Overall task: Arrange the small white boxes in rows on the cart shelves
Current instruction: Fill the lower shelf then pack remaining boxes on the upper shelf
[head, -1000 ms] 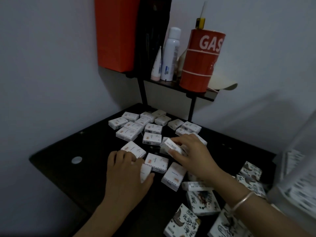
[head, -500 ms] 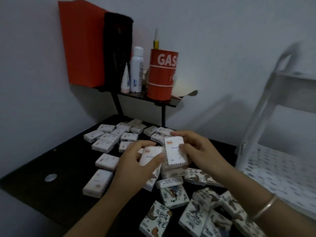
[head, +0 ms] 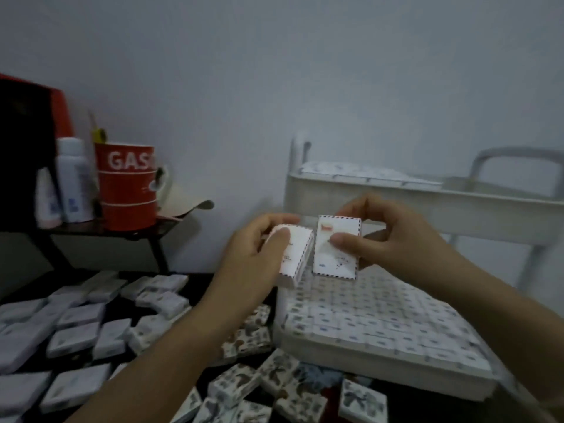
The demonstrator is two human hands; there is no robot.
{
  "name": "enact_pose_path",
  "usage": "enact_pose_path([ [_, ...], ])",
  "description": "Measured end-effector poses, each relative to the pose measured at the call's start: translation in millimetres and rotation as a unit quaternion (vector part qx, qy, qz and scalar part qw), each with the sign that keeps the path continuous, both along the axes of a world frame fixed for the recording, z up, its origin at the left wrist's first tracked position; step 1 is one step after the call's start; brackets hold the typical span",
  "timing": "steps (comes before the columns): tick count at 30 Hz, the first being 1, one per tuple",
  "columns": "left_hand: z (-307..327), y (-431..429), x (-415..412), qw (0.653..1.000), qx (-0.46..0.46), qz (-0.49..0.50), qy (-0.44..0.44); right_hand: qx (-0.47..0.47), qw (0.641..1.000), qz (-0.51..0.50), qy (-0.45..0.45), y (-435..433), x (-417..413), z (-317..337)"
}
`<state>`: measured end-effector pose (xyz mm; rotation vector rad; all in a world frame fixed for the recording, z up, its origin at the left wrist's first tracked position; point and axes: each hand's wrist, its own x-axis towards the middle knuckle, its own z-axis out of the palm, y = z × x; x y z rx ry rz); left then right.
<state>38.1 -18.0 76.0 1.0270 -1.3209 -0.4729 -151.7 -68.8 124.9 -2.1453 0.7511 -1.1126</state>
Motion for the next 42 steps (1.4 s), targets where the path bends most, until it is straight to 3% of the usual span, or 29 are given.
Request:
enact_pose_path([
  [6,82,-37,-37,0.993,-0.046,-0.073,-0.083,-0.035,0.994,-0.09,-0.041,-23,-55,65],
  [13,160,-105,-47,0.985,-0.103,0.041,-0.135,-0.182,0.953,-0.24,-0.021,-98,-78,119],
  [18,182,-155,-43,0.975,-0.078,0.098,-0.184,-0.188,0.926,-0.306,0.117,-174,-63,140],
  [21,193,-180,-47,0.966,-0.06,0.108,-0.227,-0.222,0.89,-0.328,0.226,-207,-50,151],
  [23,200,-199,-51,0.951,-0.052,0.129,-0.275,-0.245,0.858,-0.344,0.292,-225,-43,152],
  [26,208,-229,-57,0.921,-0.043,0.179,-0.342,-0.238,0.842,-0.347,0.338,-245,-36,145],
  [31,212,-275,-63,0.891,-0.026,0.209,-0.403,-0.191,0.863,-0.306,0.353,-262,-34,129],
  [37,210,-309,-78,0.852,0.009,0.16,-0.499,-0.073,0.899,-0.254,0.349,-264,-36,117],
  [42,205,-326,-91,0.861,0.042,0.085,-0.499,0.072,0.931,-0.251,0.257,-266,-38,108],
])
